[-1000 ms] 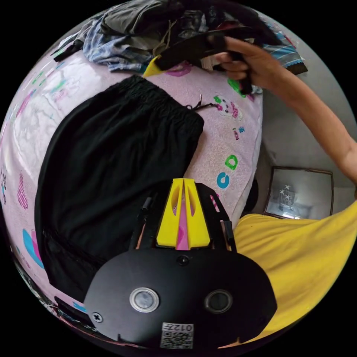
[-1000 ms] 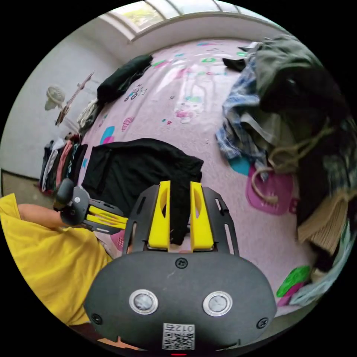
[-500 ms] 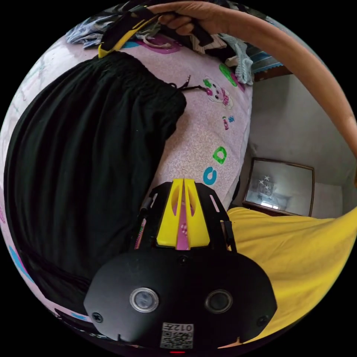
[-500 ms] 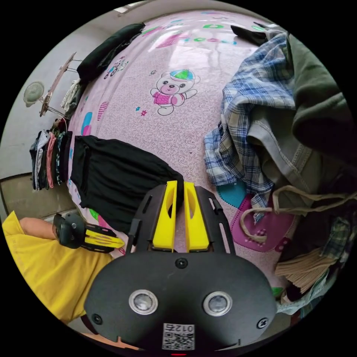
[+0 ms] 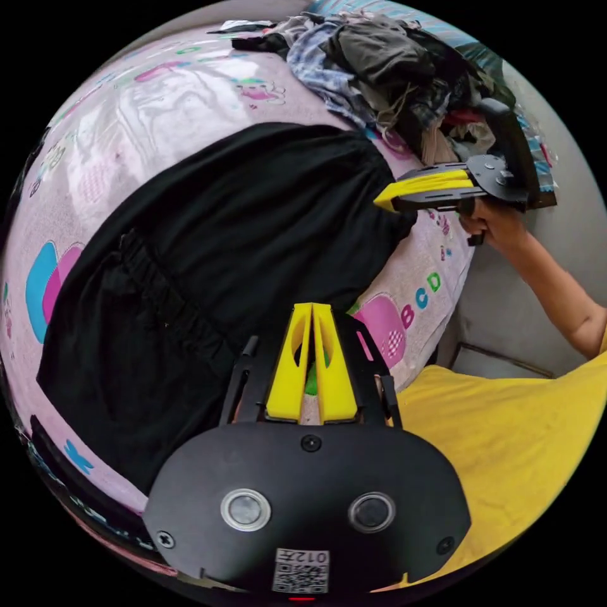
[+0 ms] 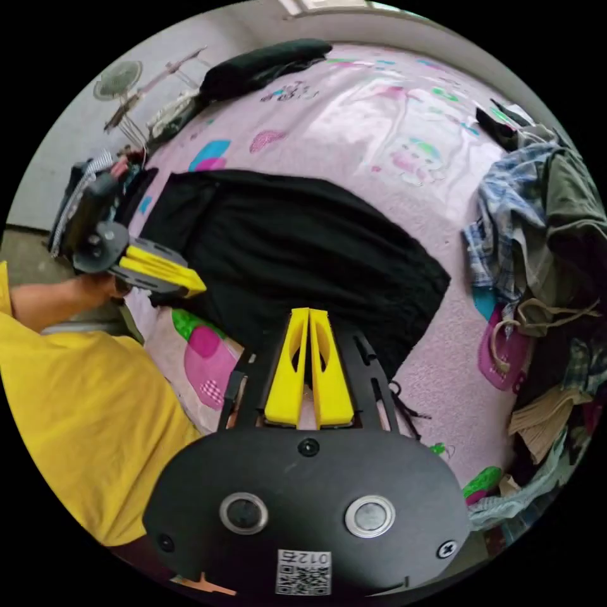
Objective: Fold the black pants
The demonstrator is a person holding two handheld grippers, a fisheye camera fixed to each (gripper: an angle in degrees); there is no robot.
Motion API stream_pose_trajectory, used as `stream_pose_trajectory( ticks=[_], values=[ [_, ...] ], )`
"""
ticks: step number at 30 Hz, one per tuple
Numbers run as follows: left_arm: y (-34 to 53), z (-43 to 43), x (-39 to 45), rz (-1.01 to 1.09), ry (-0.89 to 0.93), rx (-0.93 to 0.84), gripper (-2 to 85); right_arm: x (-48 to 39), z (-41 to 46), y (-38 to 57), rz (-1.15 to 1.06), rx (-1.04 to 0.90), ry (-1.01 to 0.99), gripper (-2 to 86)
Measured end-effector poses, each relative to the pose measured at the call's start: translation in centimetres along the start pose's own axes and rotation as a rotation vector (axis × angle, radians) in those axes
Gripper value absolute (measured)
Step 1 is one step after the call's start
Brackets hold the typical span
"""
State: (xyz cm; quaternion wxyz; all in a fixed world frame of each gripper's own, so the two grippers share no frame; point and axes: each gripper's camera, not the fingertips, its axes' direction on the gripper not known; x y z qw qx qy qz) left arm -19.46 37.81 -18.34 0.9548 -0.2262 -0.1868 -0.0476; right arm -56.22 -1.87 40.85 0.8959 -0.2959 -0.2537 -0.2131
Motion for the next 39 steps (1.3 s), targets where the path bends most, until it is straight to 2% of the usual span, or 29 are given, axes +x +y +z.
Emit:
stream_pose_trajectory(
  ticks=[2,5,8,10,13,15,18,21,24,26,29,34,37,39],
  values=[
    [0.8,0.9,1.0,0.041,-0.007,-0.045,0.3,-1.2,1.9,0.2,-0.014,-0.067,0.101,0.5],
    [2.2,0.6,1.3,0.064,-0.045,-0.027,0.3,-1.1,2.7,0.2,0.025,-0.061,0.046,0.3],
    [3.4,-1.1,-0.3,0.038,0.043,-0.023,0.4,-1.4,2.2,-0.6,0.125,-0.035,0.028,0.4],
    [5.0,-3.3,-0.4,0.068,0.006,0.041,0.4,-3.4,1.2,-1.0,0.101,0.030,0.061,0.5],
    [7.3,-4.3,-1.4,0.067,-0.025,0.017,0.4,-7.8,1.6,-2.4,0.013,0.074,-0.013,0.7],
    [8.6,-4.3,-2.3,0.046,-0.017,0.000,0.4,-11.0,3.9,-3.8,-0.061,0.014,-0.014,0.7],
    [10.0,-3.5,-4.0,0.025,-0.016,-0.057,0.4,-12.8,7.1,-4.8,-0.085,-0.069,0.121,0.6],
    [11.1,-4.1,-6.0,0.022,0.081,-0.066,0.4,-12.1,7.4,-5.3,0.000,-0.077,0.071,0.6],
    [13.5,-7.4,-7.2,0.069,0.052,-0.016,0.4,-12.6,6.9,-5.8,0.059,-0.052,0.066,0.7],
    [16.9,-10.3,-9.9,0.005,0.043,0.051,0.4,-14.1,6.3,-6.3,0.031,0.002,0.024,0.7],
    [20.9,-10.8,-13.7,-0.091,0.069,0.049,0.4,-17.5,7.0,-8.2,-0.035,0.031,-0.031,0.8],
    [24.7,-8.8,-16.1,-0.118,0.056,-0.037,0.5,-21.0,11.0,-10.5,-0.090,-0.078,0.086,0.6],
    [27.7,-10.3,-17.3,-0.146,0.087,0.027,0.6,-20.9,11.2,-10.7,-0.090,-0.049,0.064,0.6],
    [30.6,-12.7,-18.2,-0.192,0.039,0.121,0.7,-20.5,11.6,-11.4,-0.069,-0.068,0.027,0.5]
  ],
)
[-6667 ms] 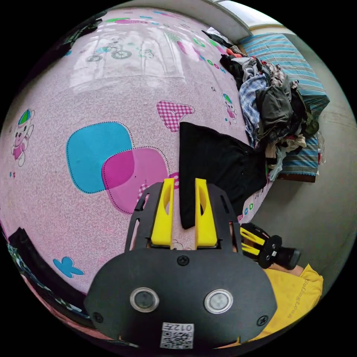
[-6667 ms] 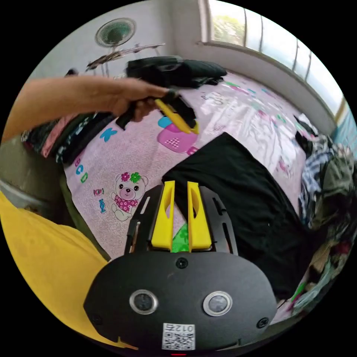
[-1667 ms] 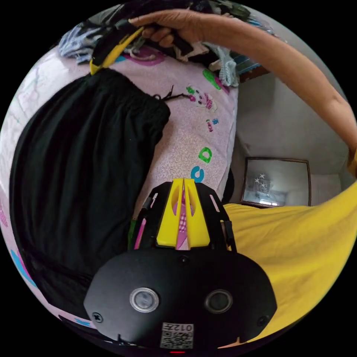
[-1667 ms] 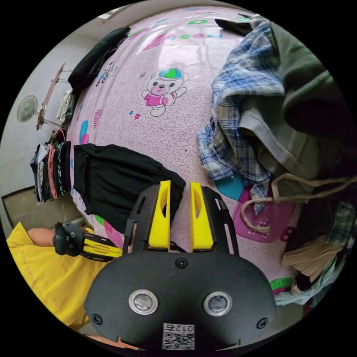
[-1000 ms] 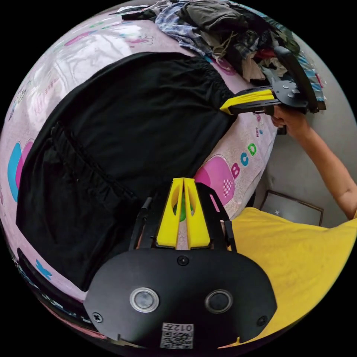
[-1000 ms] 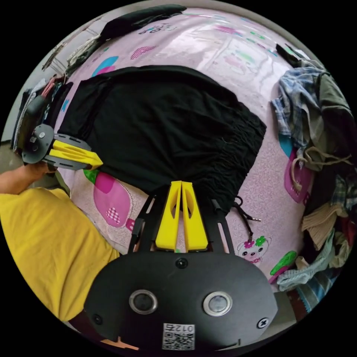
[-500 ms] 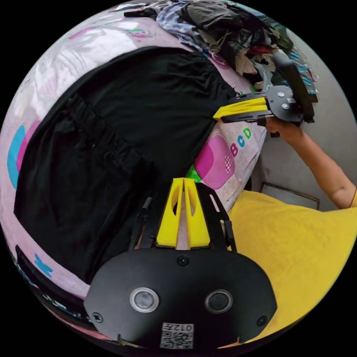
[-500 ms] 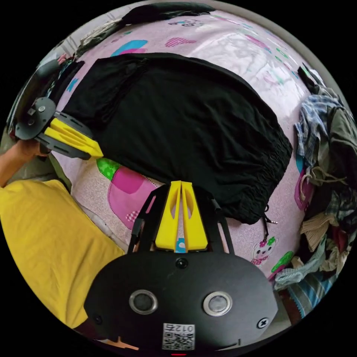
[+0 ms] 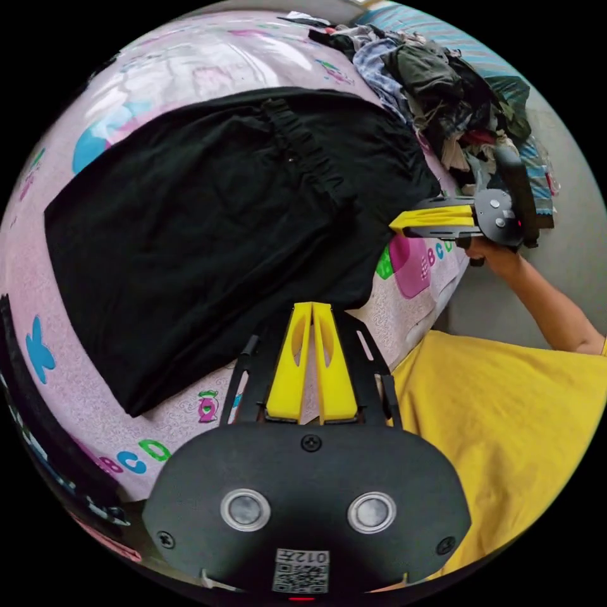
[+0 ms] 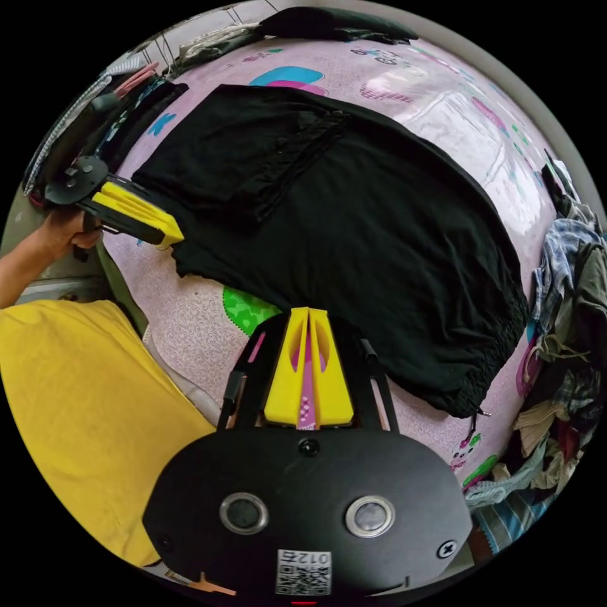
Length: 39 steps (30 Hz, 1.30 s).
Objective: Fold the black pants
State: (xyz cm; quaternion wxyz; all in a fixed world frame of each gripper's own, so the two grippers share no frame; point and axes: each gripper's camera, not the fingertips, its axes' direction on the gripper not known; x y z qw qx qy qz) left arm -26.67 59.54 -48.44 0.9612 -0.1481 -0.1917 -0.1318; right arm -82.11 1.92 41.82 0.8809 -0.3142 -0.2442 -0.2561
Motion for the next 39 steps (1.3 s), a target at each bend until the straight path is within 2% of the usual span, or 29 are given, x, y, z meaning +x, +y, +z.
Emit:
stream_pose_trajectory(
  ticks=[2,4,6,8,11,18,24,26,30,33,39],
  values=[
    [4.2,-4.4,-3.7,-0.181,-0.083,0.151,1.0,0.3,0.2,-0.6,0.029,-0.018,-0.025,0.5],
    [7.8,-7.0,-7.4,-0.340,-0.110,0.230,1.3,0.7,0.4,-1.0,0.066,-0.030,-0.058,0.4],
    [10.8,-8.1,-11.2,-0.465,-0.083,0.226,1.9,1.1,0.4,-1.9,0.078,-0.106,-0.071,0.2],
    [13.7,-8.4,-14.9,-0.575,-0.053,0.189,3.1,0.7,-1.6,-2.5,0.075,-0.005,0.012,0.1],
    [15.7,-9.0,-16.7,-0.618,-0.045,0.200,4.8,-1.0,-4.9,-6.0,-0.009,0.110,0.037,0.1],
    [17.9,-10.1,-18.4,-0.650,-0.076,0.189,8.1,-7.6,-7.3,-20.1,-0.283,0.191,0.003,0.3],
    [20.1,-12.6,-18.5,-0.651,-0.105,0.227,8.9,-11.8,-5.1,-30.3,-0.452,0.088,0.024,1.9],
    [20.2,-12.0,-19.1,-0.661,-0.048,0.203,8.9,-12.6,-4.4,-32.2,-0.511,0.052,0.018,2.7],
    [20.7,-12.2,-19.4,-0.692,-0.054,0.203,8.5,-13.9,-3.0,-34.4,-0.655,-0.029,0.038,4.7],
    [20.7,-12.6,-19.0,-0.686,-0.081,0.187,7.9,-14.1,-2.1,-34.6,-0.717,-0.082,0.059,5.1],
    [20.7,-13.0,-17.0,-0.683,-0.191,0.199,6.1,-13.2,-3.2,-33.8,-0.730,-0.071,0.033,5.3]
  ],
)
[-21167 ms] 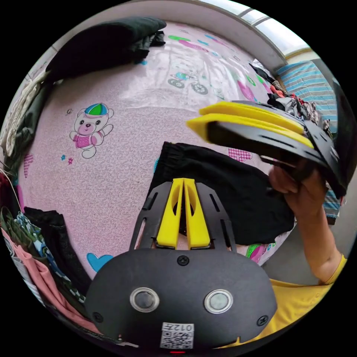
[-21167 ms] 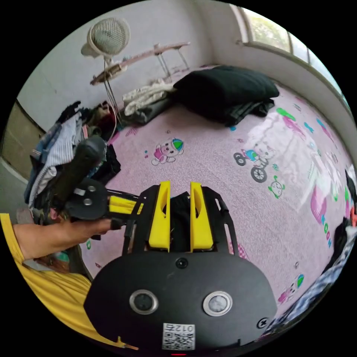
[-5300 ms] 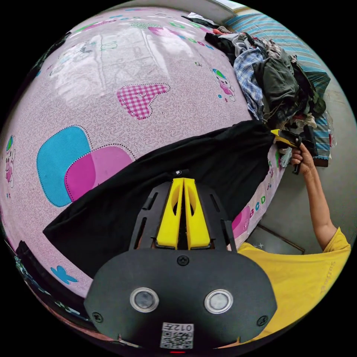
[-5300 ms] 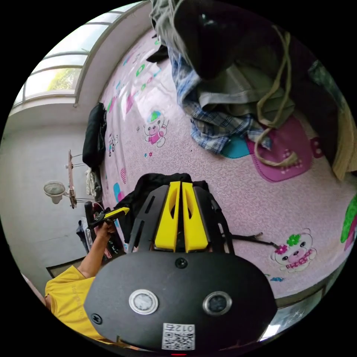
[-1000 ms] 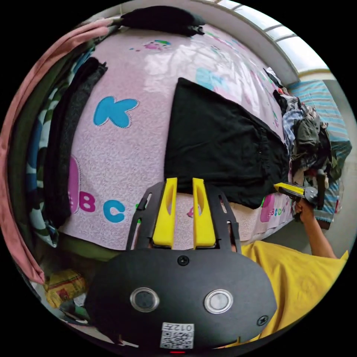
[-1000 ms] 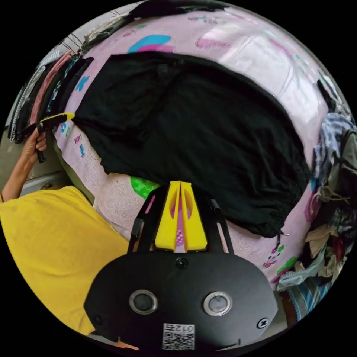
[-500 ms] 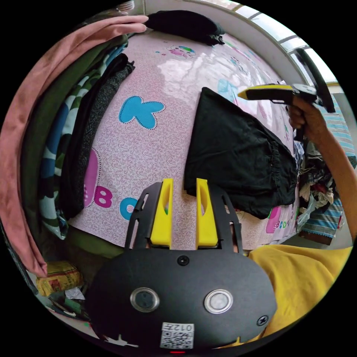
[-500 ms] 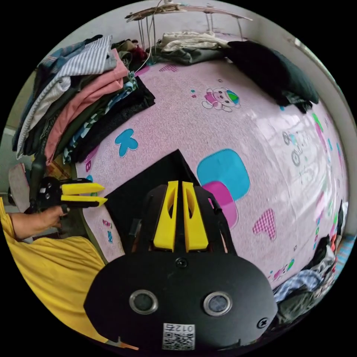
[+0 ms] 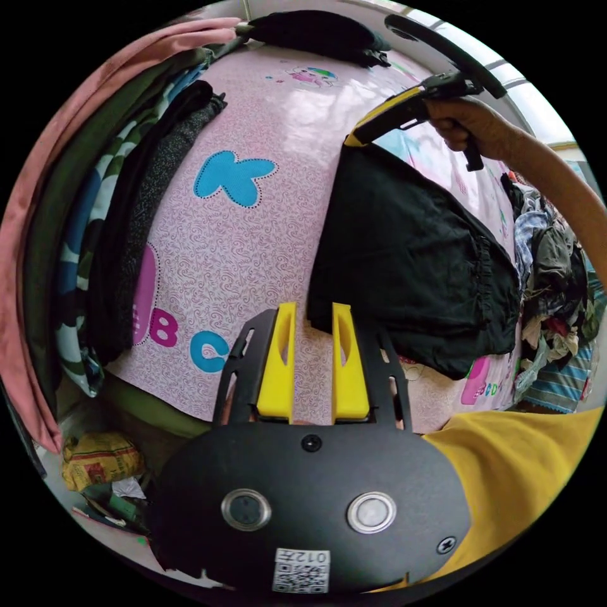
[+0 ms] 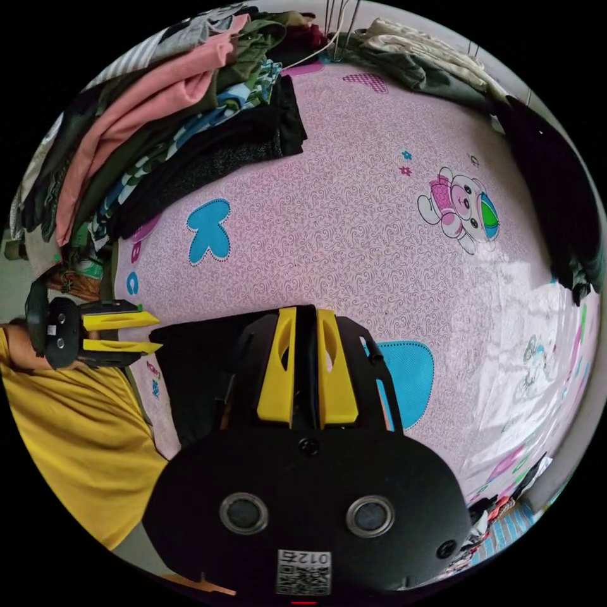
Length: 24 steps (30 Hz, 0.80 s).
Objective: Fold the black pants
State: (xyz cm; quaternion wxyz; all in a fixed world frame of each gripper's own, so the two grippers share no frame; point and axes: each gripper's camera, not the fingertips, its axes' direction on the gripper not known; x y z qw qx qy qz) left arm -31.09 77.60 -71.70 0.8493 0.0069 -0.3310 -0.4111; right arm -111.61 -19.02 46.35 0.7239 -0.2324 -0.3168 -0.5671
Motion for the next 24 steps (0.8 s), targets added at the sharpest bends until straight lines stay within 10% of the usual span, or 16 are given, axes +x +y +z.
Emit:
stream_pose_trajectory(
  ticks=[24],
  values=[
    [3.7,-11.9,8.0,0.155,0.359,0.179,0.0,-1.2,-16.1,18.3,0.130,0.294,-0.098,0.7]
  ],
)
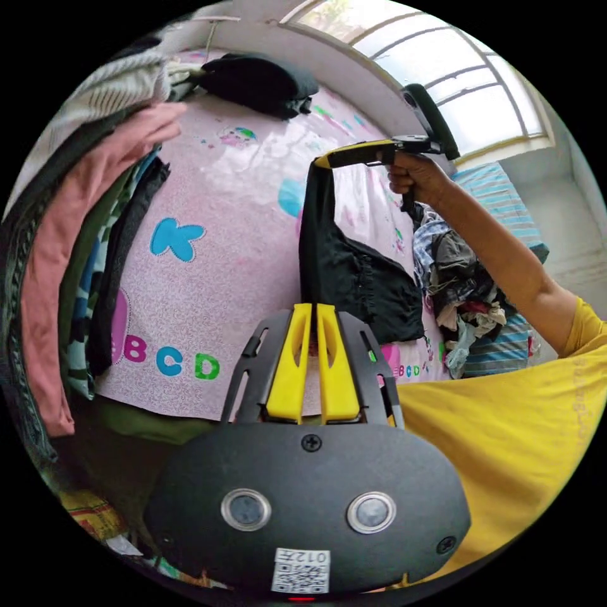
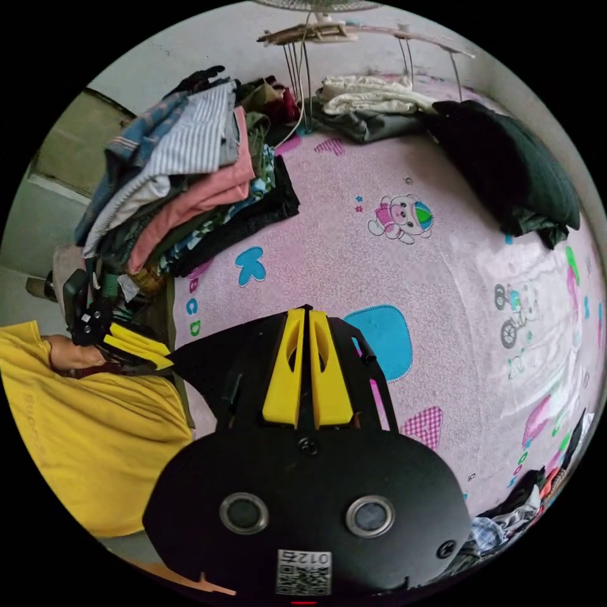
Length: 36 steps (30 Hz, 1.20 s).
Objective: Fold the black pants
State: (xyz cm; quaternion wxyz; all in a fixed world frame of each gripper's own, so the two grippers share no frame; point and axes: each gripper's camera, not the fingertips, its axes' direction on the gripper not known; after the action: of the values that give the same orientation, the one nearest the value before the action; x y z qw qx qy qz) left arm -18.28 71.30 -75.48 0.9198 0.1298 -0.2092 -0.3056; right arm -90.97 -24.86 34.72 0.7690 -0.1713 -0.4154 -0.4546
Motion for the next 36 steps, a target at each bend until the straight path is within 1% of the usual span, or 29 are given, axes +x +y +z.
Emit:
stream_pose_trajectory(
  ticks=[4,9,11,15,18,20,21,23,27,29,33,36],
  values=[
    [-0.1,-1.4,9.4,0.136,0.021,0.056,0.1,-0.4,-6.8,6.0,0.016,0.110,0.011,0.7],
    [0.1,-0.5,21.1,0.267,0.048,0.086,0.2,-0.5,-15.4,17.1,0.064,0.287,0.009,0.7],
    [0.0,1.6,27.2,0.338,0.051,0.080,0.3,0.0,-17.4,21.1,0.079,0.332,0.007,0.7],
    [-0.5,7.3,35.5,0.394,0.068,0.033,0.3,2.4,-19.8,30.1,0.140,0.400,-0.032,0.7],
    [-1.0,13.6,41.5,0.405,0.097,-0.021,0.3,4.9,-20.0,36.2,0.176,0.426,-0.087,0.7],
    [-1.4,19.6,46.0,0.420,0.070,-0.067,0.3,6.6,-19.7,39.5,0.200,0.419,-0.109,0.7],
    [-1.5,21.1,47.1,0.424,0.056,-0.081,0.3,7.8,-19.2,41.6,0.212,0.411,-0.125,0.8],
    [-1.9,27.6,51.0,0.416,0.041,-0.159,0.3,9.5,-18.4,44.6,0.224,0.399,-0.161,0.8],
    [-2.2,36.8,55.5,0.446,-0.030,-0.265,0.3,13.1,-15.6,50.6,0.278,0.354,-0.231,0.8],
    [-2.5,41.8,57.4,0.420,-0.044,-0.332,0.3,14.0,-14.5,52.8,0.304,0.347,-0.243,0.8],
    [-2.8,46.3,60.5,0.430,-0.077,-0.358,0.4,15.3,-13.2,56.7,0.344,0.396,-0.287,0.9],
    [-2.6,49.1,63.3,0.475,-0.123,-0.369,0.5,15.2,-12.8,58.1,0.338,0.389,-0.273,1.2]
  ],
)
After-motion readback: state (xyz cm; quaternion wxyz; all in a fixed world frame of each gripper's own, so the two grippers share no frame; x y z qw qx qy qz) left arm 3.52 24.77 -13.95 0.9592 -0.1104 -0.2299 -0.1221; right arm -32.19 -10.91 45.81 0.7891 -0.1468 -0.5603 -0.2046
